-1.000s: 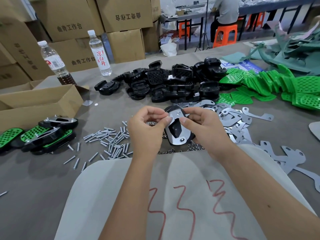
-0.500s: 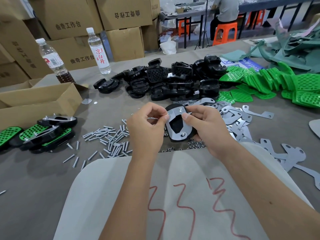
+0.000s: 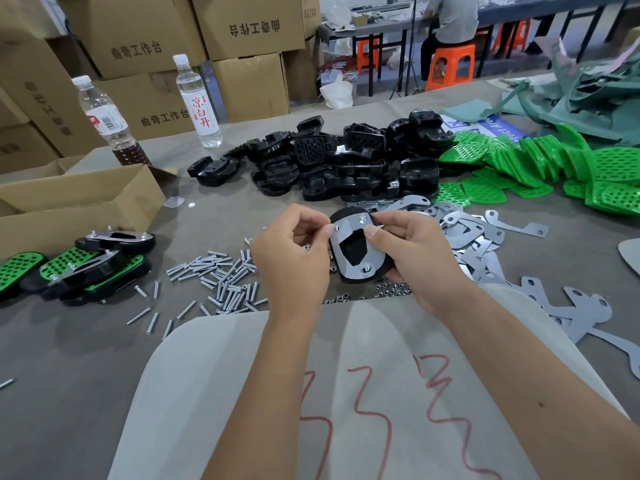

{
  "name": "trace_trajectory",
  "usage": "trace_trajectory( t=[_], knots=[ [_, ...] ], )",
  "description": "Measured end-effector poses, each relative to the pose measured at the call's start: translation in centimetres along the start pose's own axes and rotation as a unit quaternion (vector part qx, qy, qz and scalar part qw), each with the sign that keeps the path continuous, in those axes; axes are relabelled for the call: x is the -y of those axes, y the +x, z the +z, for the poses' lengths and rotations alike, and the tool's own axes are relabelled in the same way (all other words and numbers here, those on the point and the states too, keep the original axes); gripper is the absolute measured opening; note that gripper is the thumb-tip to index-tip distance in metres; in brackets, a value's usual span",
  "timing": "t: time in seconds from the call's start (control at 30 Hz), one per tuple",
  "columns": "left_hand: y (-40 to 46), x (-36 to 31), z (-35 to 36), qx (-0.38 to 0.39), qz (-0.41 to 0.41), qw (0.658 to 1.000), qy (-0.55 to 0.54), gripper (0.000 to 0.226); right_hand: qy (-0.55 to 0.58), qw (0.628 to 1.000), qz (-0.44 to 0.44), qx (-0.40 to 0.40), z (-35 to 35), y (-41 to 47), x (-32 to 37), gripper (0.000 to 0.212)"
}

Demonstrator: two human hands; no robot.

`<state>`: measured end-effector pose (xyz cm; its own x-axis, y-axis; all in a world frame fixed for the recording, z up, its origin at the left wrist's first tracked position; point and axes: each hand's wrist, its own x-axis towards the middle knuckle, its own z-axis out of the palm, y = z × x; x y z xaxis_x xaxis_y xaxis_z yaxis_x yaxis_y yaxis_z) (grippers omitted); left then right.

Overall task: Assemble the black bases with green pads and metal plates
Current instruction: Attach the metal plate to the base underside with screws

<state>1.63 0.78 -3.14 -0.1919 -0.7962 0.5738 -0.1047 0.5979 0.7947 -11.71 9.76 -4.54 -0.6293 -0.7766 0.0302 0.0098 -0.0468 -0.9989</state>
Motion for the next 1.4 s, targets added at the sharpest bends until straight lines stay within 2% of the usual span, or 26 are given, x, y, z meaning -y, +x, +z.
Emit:
trace_trajectory(
  t=[0.1, 0.17, 0.27, 0.53, 0.73, 0.8, 0.97, 1.23, 1.3, 1.4],
  knots=[
    [0.12, 0.27, -0.13, -0.017, -0.006, 1.000, -0.014, 0.021, -0.007, 1.000, 0.002, 0.005, 0.12, -0.06, -0.03, 0.017],
    [0.06, 0.29, -0.06, 0.015, 0.004, 1.000, -0.006, 0.020, 0.002, 1.000, -0.003, 0.007, 0.07, -0.05, -0.09, 0.012],
    [-0.13, 0.09, 0.06, 0.043, 0.041, 0.997, 0.044, 0.021, -0.004, 1.000, 0.000, -0.003, -0.03, 0.02, -0.06, 0.016],
    [-0.34, -0.16, 0.10, 0.023, 0.057, 0.997, 0.044, 0.019, 0.004, 1.000, -0.002, 0.003, 0.07, 0.05, -0.03, 0.011],
    [-0.33, -0.07, 0.12, 0.032, 0.142, 0.984, 0.098, 0.018, 0.002, 1.000, 0.006, -0.007, 0.02, 0.12, -0.09, 0.021],
    [-0.36, -0.13, 0.22, 0.034, 0.115, 0.990, 0.076, 0.016, -0.004, 1.000, 0.007, -0.011, 0.00, 0.14, -0.10, 0.023],
    [-0.14, 0.14, 0.45, 0.007, -0.041, 0.999, -0.025, 0.022, -0.004, 1.000, 0.000, -0.005, 0.25, 0.08, -0.21, 0.013],
    [0.18, 0.35, 0.24, 0.011, -0.086, 0.995, -0.044, 0.025, 0.001, 1.000, -0.005, -0.002, 0.21, -0.06, -0.20, 0.029],
    [0.10, 0.18, 0.16, 0.016, -0.053, 0.998, -0.018, 0.025, -0.001, 1.000, -0.002, -0.002, 0.19, -0.04, -0.19, 0.025],
    [-0.03, -0.24, -0.05, 0.036, 0.054, 0.996, 0.063, 0.019, -0.010, 1.000, -0.001, -0.007, 0.22, -0.11, -0.16, 0.016]
  ],
)
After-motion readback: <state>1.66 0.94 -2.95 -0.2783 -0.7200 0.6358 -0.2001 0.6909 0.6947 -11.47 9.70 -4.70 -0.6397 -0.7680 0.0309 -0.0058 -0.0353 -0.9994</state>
